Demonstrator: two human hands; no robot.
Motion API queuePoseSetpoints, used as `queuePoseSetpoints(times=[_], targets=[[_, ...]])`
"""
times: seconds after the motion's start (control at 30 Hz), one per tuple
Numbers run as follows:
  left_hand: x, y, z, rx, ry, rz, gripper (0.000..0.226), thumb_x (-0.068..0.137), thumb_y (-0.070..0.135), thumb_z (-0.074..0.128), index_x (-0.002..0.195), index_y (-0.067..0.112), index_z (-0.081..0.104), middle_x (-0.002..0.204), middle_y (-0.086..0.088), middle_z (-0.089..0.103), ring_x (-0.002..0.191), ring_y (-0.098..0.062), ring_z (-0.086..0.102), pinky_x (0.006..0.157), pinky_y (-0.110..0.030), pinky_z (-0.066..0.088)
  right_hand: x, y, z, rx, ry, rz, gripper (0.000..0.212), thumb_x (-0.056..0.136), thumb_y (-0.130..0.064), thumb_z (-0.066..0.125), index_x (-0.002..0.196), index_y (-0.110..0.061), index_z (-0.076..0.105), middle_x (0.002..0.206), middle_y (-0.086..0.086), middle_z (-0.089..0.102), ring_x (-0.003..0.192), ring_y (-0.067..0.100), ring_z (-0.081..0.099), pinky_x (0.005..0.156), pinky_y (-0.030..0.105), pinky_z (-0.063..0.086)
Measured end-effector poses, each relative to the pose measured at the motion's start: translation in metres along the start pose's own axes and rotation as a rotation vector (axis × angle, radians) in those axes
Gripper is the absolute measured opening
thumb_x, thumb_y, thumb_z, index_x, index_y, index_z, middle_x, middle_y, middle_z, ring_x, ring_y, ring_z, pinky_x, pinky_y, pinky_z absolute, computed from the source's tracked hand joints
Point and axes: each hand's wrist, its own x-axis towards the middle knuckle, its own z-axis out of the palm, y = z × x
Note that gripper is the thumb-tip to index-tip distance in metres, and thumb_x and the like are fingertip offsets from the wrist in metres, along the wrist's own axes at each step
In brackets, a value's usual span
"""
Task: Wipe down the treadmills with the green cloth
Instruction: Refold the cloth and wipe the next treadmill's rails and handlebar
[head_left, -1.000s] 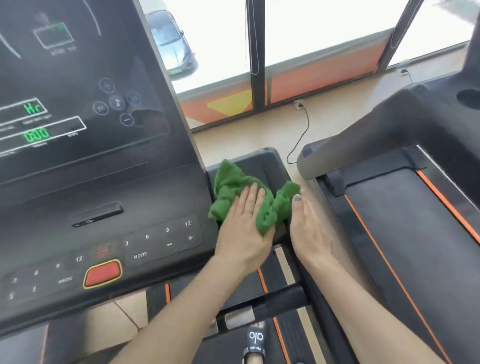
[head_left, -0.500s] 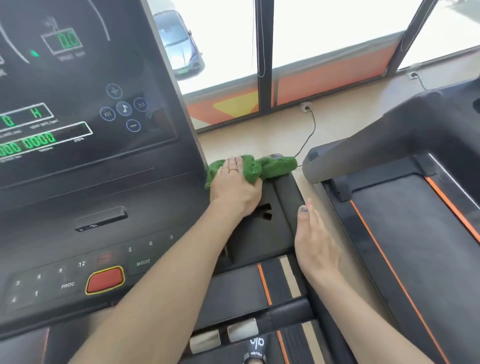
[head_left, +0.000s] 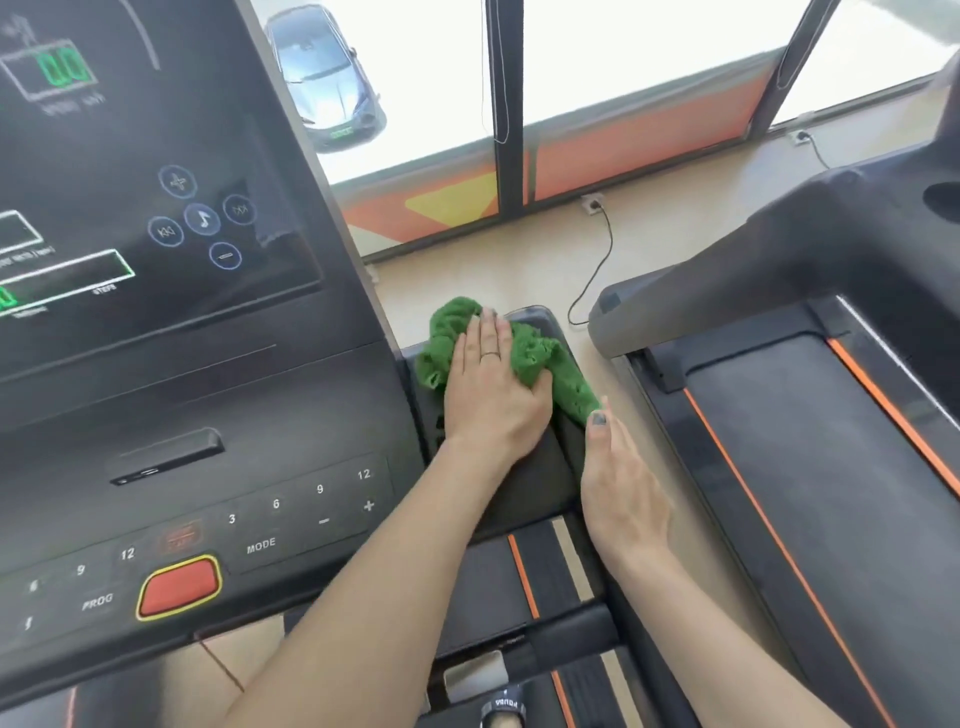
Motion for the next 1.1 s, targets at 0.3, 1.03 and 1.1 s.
queuePoseSetpoints(times=[0.3,1.03,1.1], targets=[[-0.093,0.019,0.028,-0.048,-0.086,0.419,0.075,0.094,0.045,0.030,0.162,0.016,0.016,0.169,-0.001,0.011,0.156,-0.014,0.003,0.126,-0.035,0.004,0.004,0.009,-0.009,0.426,-0.015,0.149,0.097,0.079,-0.091,0.014,0.143,-0.028,0.049,0.140,0.000,0.058,0.130,0.025,0.053,0.115,0.046,0.035],[-0.141,-0.055,0.022,0.188,0.033,0.262,0.080,0.094,0.052,0.025,0.161,0.008,0.016,0.169,-0.005,0.007,0.156,-0.017,0.008,0.127,-0.036,0.005,-0.006,0.007,-0.006,-0.012,-0.023,-0.002,0.051,0.106,-0.046,0.016,0.156,-0.040,0.026,0.160,-0.016,0.030,0.144,0.020,0.035,0.112,0.039,0.027],[-0.106,-0.041,0.020,0.144,0.021,0.214,0.083,0.092,0.055,0.017,0.162,0.011,0.009,0.170,-0.002,0.000,0.156,-0.016,0.000,0.127,-0.033,-0.002,-0.004,0.006,-0.005,0.000,-0.007,0.010,0.051,0.106,-0.047,0.017,0.155,-0.039,0.029,0.159,-0.015,0.033,0.144,0.020,0.036,0.112,0.038,0.027]])
